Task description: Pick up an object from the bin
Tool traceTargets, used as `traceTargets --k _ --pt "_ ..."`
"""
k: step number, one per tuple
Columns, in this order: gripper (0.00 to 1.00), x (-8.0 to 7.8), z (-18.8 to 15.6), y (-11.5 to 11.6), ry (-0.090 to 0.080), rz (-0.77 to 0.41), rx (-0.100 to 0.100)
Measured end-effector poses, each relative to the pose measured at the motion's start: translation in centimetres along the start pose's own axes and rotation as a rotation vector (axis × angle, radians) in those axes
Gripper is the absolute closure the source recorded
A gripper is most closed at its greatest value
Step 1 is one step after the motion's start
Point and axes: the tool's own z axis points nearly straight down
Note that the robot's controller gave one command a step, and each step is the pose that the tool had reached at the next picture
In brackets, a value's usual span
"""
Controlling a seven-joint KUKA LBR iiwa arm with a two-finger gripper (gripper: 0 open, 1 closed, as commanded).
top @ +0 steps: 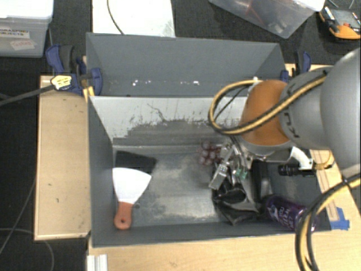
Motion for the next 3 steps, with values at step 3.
traceTargets --k 3 --pt "0.0 0.4 0.2 1.1 -0.007 0.246 -0.005"
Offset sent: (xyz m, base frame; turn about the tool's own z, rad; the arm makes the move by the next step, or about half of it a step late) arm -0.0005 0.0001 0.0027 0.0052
